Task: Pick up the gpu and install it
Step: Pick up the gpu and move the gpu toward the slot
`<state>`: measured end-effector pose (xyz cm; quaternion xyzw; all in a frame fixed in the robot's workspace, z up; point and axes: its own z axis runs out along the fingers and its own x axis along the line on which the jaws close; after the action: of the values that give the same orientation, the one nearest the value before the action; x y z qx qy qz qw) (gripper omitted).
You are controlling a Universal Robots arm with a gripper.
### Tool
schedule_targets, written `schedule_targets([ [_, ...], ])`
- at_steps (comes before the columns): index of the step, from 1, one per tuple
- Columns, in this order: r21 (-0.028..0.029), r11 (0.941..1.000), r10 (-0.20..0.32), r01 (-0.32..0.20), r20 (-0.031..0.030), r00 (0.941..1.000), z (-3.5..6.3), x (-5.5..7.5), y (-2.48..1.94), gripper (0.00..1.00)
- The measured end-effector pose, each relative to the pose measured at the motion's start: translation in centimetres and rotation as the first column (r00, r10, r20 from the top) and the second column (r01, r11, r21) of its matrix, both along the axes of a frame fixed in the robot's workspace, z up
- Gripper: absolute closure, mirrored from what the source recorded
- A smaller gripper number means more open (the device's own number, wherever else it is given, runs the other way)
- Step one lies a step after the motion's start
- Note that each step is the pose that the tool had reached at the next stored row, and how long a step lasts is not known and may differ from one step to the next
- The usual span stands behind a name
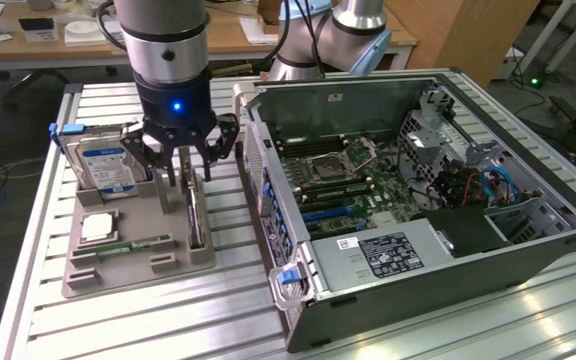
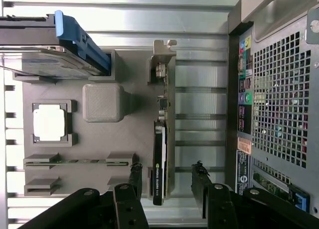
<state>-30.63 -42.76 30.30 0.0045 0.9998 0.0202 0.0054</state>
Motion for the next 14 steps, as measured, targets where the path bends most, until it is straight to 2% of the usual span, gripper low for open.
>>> schedule_targets([
  [14, 0.0002, 1.0, 0.0, 0.0, 0.0003, 1.0, -1.8, 0.0, -0.03, 0.47],
])
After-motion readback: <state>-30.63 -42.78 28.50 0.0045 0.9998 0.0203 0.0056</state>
